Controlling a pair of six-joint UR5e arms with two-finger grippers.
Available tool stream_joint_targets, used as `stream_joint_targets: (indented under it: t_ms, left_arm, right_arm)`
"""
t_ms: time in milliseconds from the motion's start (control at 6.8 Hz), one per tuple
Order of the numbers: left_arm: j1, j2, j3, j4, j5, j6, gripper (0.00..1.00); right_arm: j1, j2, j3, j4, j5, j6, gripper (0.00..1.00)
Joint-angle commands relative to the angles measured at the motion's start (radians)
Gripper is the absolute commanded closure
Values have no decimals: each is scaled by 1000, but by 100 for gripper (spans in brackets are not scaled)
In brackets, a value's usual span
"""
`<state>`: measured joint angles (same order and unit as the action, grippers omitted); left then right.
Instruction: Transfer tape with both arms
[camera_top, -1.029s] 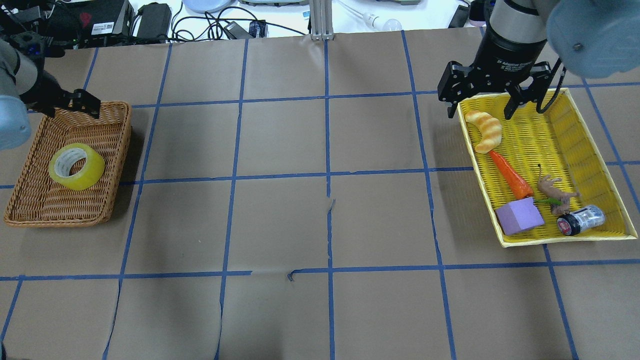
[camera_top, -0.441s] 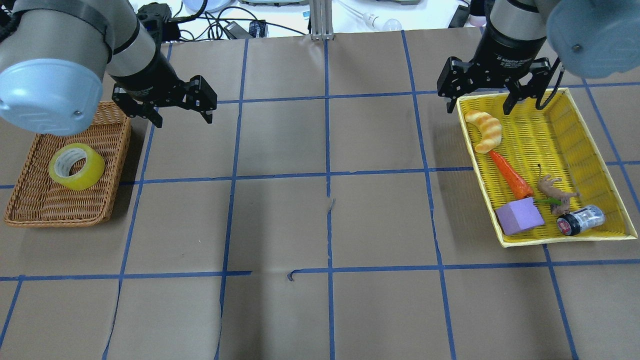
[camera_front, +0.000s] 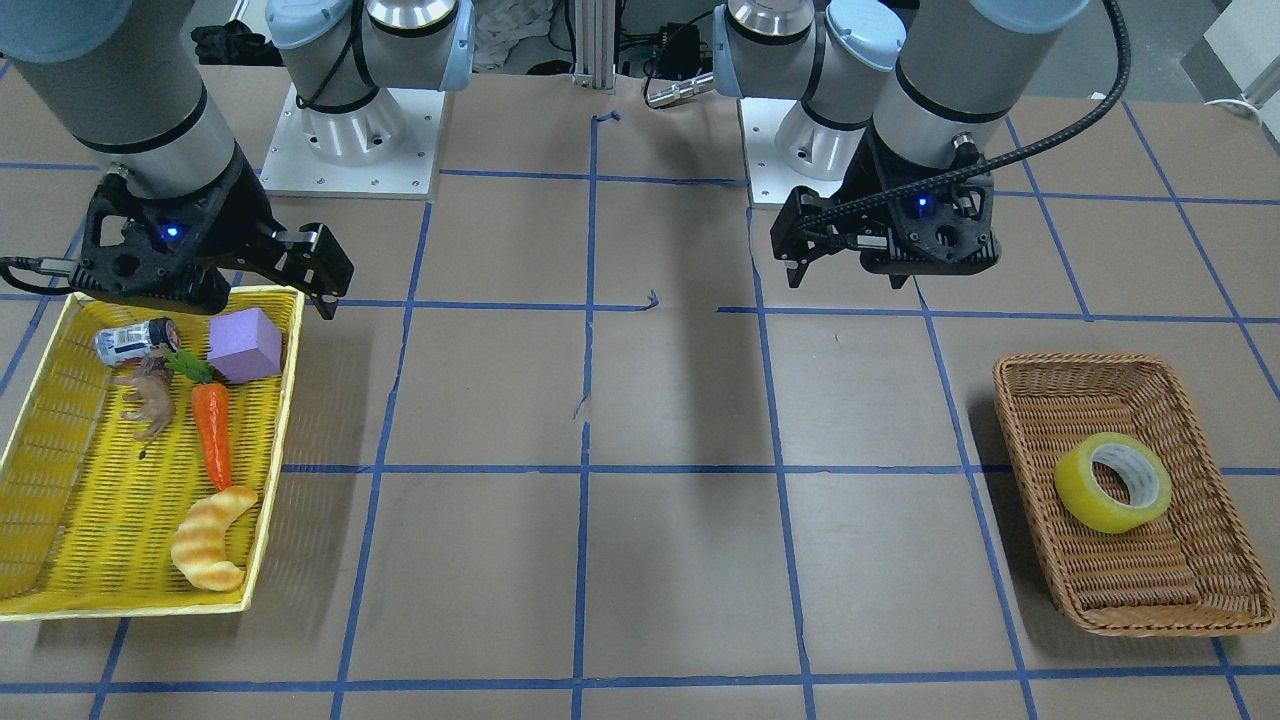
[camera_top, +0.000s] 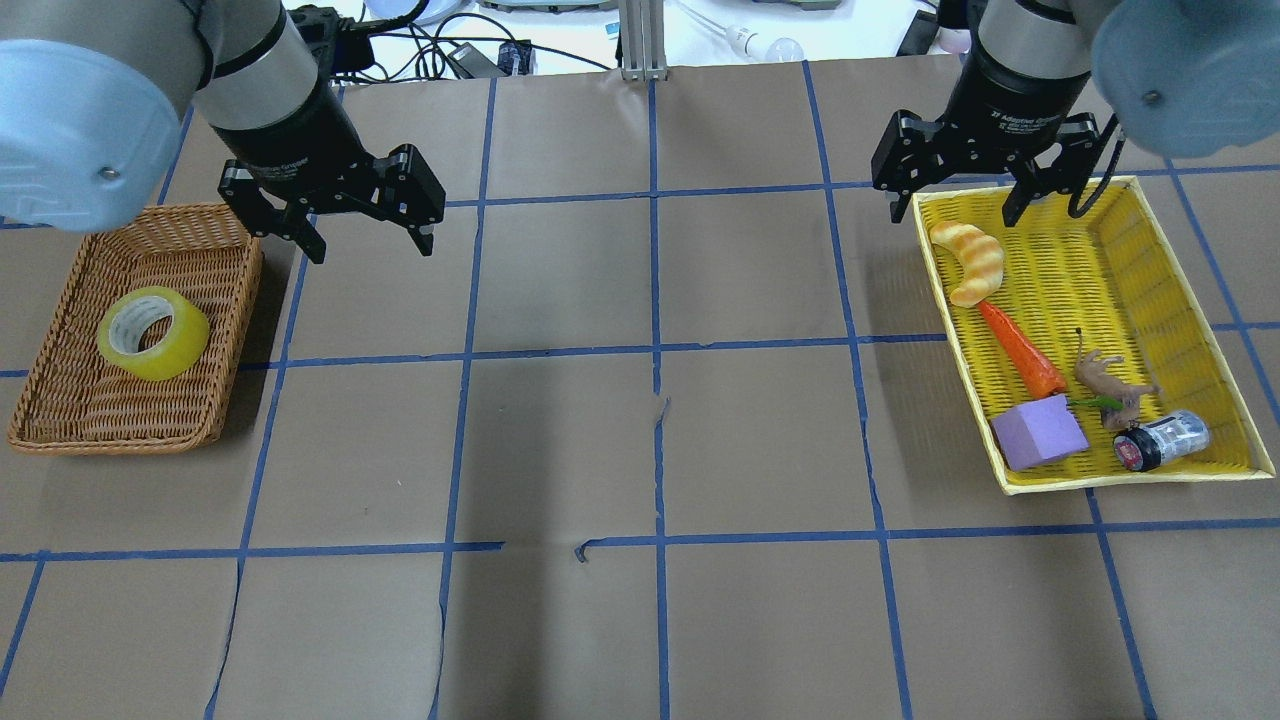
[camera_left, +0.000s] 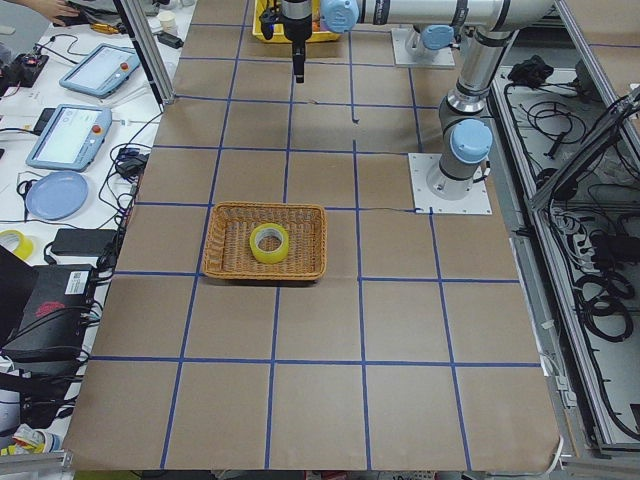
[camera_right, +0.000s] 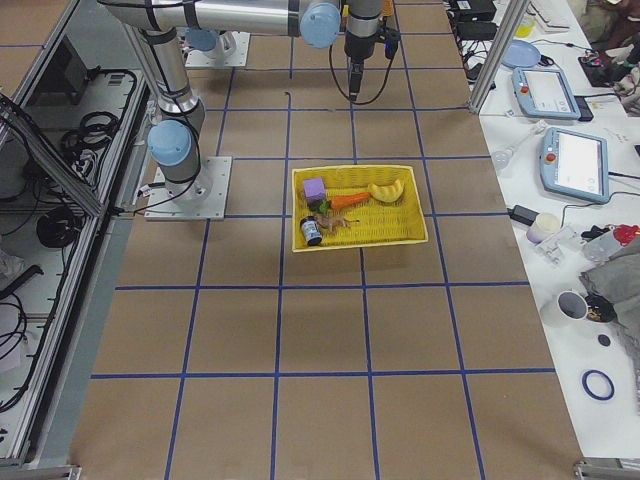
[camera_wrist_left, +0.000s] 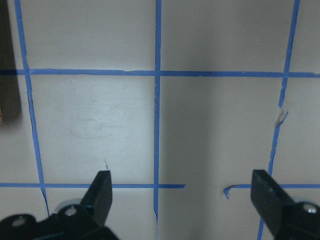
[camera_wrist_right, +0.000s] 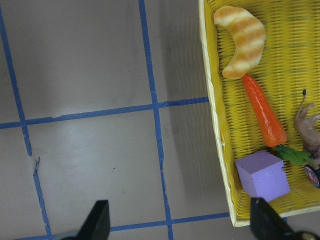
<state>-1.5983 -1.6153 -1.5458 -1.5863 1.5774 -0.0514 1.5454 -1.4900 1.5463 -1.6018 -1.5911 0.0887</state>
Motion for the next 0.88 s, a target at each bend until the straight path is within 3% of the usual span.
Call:
stream_joint_targets:
  t_ms: [0, 735]
  left_arm:
    - [0, 3, 1, -15, 42, 5, 0]
    - [0, 2, -13, -15, 32, 7, 0]
  right_arm:
    - [-1, -1, 0, -1, 2, -1, 0]
    - [1, 0, 0, 0, 0, 0, 0]
